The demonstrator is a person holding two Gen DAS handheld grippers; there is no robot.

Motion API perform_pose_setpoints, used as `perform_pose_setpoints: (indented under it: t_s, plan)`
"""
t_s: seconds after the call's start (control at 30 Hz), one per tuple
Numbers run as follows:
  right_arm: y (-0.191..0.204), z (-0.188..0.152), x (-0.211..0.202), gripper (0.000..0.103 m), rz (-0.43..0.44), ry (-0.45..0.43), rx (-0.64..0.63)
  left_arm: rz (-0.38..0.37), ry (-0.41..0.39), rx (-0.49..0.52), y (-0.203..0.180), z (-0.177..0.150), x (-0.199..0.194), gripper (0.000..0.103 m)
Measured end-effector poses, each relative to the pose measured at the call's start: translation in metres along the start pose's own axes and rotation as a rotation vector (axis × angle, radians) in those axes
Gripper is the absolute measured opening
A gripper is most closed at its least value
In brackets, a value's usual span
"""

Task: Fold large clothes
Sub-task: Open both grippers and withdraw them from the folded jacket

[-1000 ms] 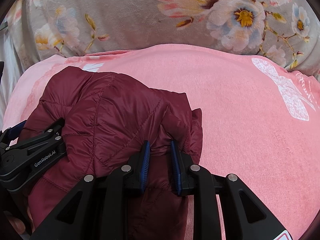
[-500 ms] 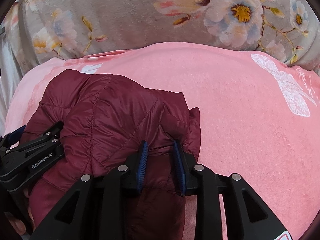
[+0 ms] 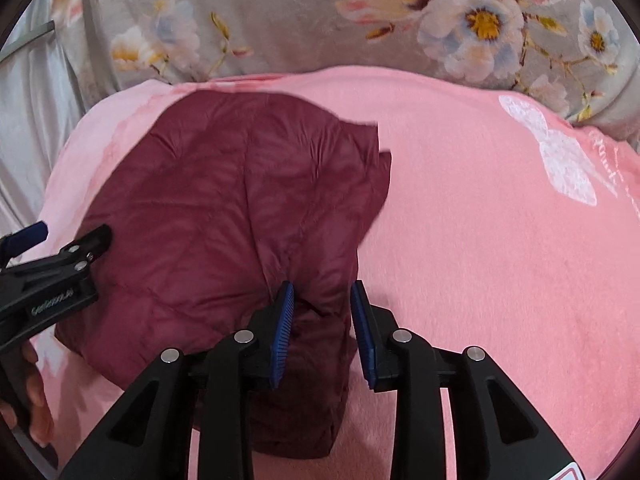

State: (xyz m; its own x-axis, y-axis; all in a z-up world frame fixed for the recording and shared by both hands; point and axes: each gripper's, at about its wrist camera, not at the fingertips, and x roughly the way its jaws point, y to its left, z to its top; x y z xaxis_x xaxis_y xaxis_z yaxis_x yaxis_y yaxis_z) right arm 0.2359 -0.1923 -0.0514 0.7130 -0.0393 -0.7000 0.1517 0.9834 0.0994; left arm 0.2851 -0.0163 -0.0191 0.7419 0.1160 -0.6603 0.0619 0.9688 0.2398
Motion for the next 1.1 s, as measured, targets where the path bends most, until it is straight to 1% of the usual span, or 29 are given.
perform_pose_setpoints:
  t_s: [0.07, 0.13, 0.2, 0.27, 0.33, 0.4, 0.47, 0.67, 0.73, 0.8, 0.9, 1.03, 1.1]
  plan:
    - [-0.001, -0.001, -0.008, 0.036, -0.012, 0.003, 0.008, 0.0, 0.009, -0.017, 0.003, -0.009, 0.002, 0.095]
    - [0.0, -0.001, -0.022, 0.036, -0.01, -0.014, 0.011, -0.001, 0.016, -0.03, 0.006, -0.014, -0.001, 0.095]
    - [0.001, -0.004, -0.04, 0.036, -0.014, -0.051, 0.005, -0.014, 0.02, -0.049, 0.011, -0.019, -0.009, 0.095]
    - [0.003, -0.008, -0.054, 0.039, -0.016, -0.077, 0.002, -0.03, 0.012, -0.069, 0.014, -0.023, -0.018, 0.095]
    - [0.004, -0.01, -0.058, 0.041, -0.017, -0.084, 0.001, -0.037, 0.003, -0.081, 0.014, -0.028, -0.026, 0.095]
    - [0.006, -0.009, -0.056, 0.041, -0.021, -0.074, -0.003, -0.047, 0.002, -0.087, 0.013, -0.031, -0.031, 0.095]
    - [0.006, -0.008, -0.052, 0.041, -0.015, -0.064, 0.002, -0.037, 0.003, -0.076, 0.011, -0.031, -0.032, 0.095]
    - [0.0, -0.019, -0.018, 0.041, -0.038, 0.005, -0.012, -0.009, 0.004, -0.073, 0.016, -0.036, -0.028, 0.095]
    - [-0.002, -0.022, -0.016, 0.044, -0.039, 0.006, -0.011, -0.002, 0.009, -0.079, 0.02, -0.04, -0.024, 0.096]
    - [-0.002, -0.02, -0.022, 0.044, -0.046, 0.004, -0.005, 0.004, 0.022, -0.09, 0.028, -0.043, -0.018, 0.097]
    - [-0.002, -0.018, -0.045, 0.045, -0.049, -0.048, 0.004, -0.005, 0.023, -0.129, 0.041, -0.047, -0.02, 0.096]
    - [0.006, -0.016, -0.08, 0.049, -0.051, -0.132, -0.014, -0.021, -0.012, -0.154, 0.048, -0.049, -0.041, 0.096]
    - [0.009, -0.011, -0.093, 0.058, -0.045, -0.163, -0.019, -0.034, -0.037, -0.155, 0.048, -0.047, -0.051, 0.096]
